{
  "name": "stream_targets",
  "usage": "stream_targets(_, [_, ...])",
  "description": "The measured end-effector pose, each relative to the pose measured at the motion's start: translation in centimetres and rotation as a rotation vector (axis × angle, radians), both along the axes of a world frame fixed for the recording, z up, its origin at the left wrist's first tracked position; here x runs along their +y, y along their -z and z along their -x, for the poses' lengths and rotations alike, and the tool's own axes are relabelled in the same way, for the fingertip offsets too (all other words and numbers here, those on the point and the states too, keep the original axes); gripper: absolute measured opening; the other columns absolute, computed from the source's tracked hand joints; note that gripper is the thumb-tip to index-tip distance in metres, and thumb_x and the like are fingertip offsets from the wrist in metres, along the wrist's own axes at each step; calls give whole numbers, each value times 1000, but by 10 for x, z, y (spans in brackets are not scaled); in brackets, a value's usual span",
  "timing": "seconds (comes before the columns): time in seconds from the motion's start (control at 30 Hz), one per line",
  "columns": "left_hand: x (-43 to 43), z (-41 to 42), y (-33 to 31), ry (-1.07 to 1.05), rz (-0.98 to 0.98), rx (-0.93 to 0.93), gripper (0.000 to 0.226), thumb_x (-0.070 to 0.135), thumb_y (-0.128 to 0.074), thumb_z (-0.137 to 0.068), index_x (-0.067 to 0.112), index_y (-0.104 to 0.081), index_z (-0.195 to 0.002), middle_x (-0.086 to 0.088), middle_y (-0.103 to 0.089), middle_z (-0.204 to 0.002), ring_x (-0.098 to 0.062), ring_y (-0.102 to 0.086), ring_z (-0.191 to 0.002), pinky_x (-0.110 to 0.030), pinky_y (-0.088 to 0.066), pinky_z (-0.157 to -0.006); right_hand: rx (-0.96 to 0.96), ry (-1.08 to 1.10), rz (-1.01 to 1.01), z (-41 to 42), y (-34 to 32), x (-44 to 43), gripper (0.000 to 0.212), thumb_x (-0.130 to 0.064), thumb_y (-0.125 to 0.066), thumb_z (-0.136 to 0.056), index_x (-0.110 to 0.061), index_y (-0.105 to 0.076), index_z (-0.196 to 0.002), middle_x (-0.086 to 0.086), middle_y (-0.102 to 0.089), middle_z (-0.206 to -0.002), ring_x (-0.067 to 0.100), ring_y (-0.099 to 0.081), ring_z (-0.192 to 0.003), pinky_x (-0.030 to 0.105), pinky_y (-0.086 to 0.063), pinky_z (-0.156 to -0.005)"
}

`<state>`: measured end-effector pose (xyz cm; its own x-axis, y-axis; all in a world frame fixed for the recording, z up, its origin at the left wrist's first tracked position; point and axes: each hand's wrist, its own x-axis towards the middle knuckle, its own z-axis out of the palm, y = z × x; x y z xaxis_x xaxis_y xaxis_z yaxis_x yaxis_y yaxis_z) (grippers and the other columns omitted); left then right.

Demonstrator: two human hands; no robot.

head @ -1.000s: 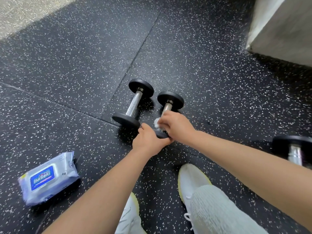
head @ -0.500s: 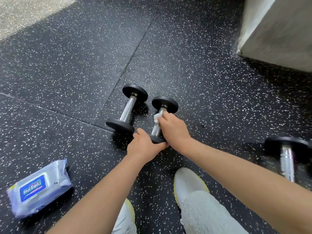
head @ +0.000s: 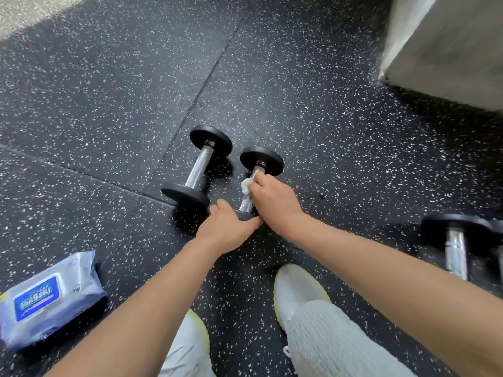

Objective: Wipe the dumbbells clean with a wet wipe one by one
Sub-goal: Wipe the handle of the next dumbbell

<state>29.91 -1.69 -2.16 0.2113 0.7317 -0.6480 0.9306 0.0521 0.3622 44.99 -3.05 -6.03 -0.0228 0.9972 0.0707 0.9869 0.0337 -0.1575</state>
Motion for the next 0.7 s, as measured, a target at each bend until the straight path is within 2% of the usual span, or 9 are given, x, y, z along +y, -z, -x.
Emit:
stream_targets(0.1, [0, -1, -2, -1, 10, -9, 107, 77, -62, -85, 7, -19, -155, -10, -31, -158, -33, -51, -135, -42, -46, -98, 17, 37, -28, -11, -3, 16, 14, -2, -76, -75, -8, -63, -74, 5, -52, -79, 22, -39, -59, 24, -7, -47])
stream_targets(0.23, [3, 0, -5, -22, 42, -32, 114, 75, -64, -86, 6, -11, -160, -12, -24, -164, -33, -45, -141, -42, -43, -105, 59, 141, -56, -21, -12, 38, 7, 0, -68, -84, -7, -66, -83, 9, -56, -81, 31, -51, -63, 31, -24, -49])
stream_targets(0.37, [4, -2, -4, -15, 56, -30, 119, 75, -64, -86, 6, -5, -162, -13, -18, -168, -34, -42, -144, -44, -43, -107, 83, 43, -78, -12, -7, 15, 6, -3, -67, -85, -8, -66, -89, 7, -56, -83, 29, -54, -67, 32, -30, -48])
stream_targets(0.5, [2, -4, -5, 11, 45, 1, 119, 76, -65, -84, 7, -8, -162, -14, -17, -168, -35, -43, -143, -42, -45, -103, 66, -7, -38, -16, -5, 10, 4, -5, -68, -86, -8, -68, -87, 6, -56, -83, 28, -53, -64, 31, -25, -50])
stream_targets(0.7, [1, -6, -7, 38, 18, 31, 119, 80, -66, -81, 6, -15, -159, -14, -26, -162, -36, -48, -138, -43, -47, -100, 117, 177, -41, -19, -10, 33, 7, -4, -64, -90, -9, -69, -90, 8, -57, -86, 29, -54, -70, 33, -28, -53])
